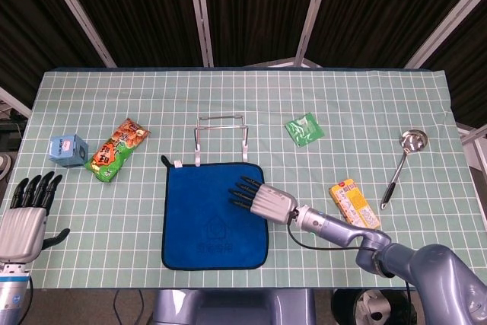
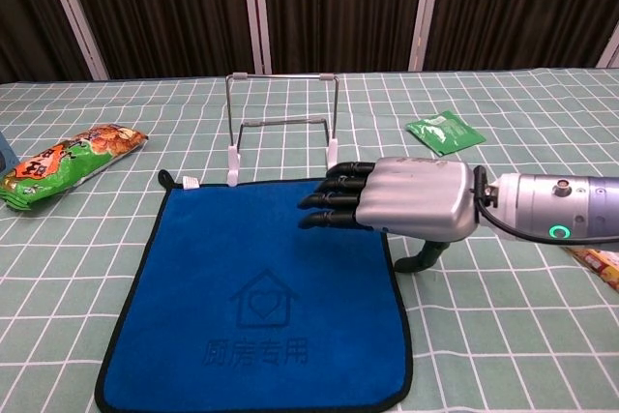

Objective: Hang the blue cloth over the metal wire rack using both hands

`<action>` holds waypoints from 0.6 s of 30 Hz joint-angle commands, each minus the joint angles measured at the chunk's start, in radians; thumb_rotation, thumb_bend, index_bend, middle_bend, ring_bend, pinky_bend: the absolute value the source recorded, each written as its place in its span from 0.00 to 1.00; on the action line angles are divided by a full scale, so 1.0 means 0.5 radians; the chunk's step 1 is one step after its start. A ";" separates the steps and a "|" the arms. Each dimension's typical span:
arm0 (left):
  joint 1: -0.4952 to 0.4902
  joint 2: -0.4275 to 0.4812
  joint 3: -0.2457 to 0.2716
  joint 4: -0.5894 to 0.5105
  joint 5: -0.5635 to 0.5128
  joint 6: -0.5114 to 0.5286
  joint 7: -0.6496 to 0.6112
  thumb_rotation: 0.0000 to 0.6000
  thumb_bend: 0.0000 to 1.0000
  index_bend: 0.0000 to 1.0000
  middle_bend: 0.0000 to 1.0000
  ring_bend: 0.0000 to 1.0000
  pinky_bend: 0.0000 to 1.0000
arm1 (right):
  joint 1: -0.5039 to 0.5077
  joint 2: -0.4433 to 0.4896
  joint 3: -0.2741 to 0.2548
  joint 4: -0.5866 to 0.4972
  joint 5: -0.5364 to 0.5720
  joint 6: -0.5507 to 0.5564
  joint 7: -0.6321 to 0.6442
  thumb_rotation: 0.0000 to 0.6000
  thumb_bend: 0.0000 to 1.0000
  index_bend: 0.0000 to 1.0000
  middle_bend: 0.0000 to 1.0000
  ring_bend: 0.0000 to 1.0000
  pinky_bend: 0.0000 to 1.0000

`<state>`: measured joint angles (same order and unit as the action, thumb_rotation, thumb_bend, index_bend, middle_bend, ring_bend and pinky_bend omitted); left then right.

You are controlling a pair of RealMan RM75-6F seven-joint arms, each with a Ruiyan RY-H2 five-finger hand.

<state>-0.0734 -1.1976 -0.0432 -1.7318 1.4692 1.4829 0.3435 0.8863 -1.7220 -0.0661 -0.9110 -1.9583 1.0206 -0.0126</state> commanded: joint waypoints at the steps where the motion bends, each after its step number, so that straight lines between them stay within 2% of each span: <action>1: -0.001 -0.002 0.001 0.000 0.000 0.001 0.003 1.00 0.00 0.00 0.00 0.00 0.00 | 0.004 -0.015 -0.013 0.014 0.013 0.011 0.004 1.00 0.28 0.00 0.00 0.00 0.00; 15: -0.011 -0.009 0.003 0.012 -0.023 -0.010 0.007 1.00 0.00 0.00 0.00 0.00 0.00 | 0.060 -0.070 -0.013 0.005 0.092 0.039 0.007 1.00 0.28 0.00 0.00 0.00 0.00; 18: -0.012 -0.008 0.005 0.012 -0.026 -0.011 0.005 1.00 0.00 0.00 0.00 0.00 0.00 | 0.073 -0.076 -0.004 -0.002 0.112 0.037 -0.001 1.00 0.28 0.07 0.00 0.00 0.00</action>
<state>-0.0794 -1.2016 -0.0408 -1.7257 1.4566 1.4775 0.3461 0.9217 -1.7592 -0.0692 -0.9112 -1.9035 1.0394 -0.0118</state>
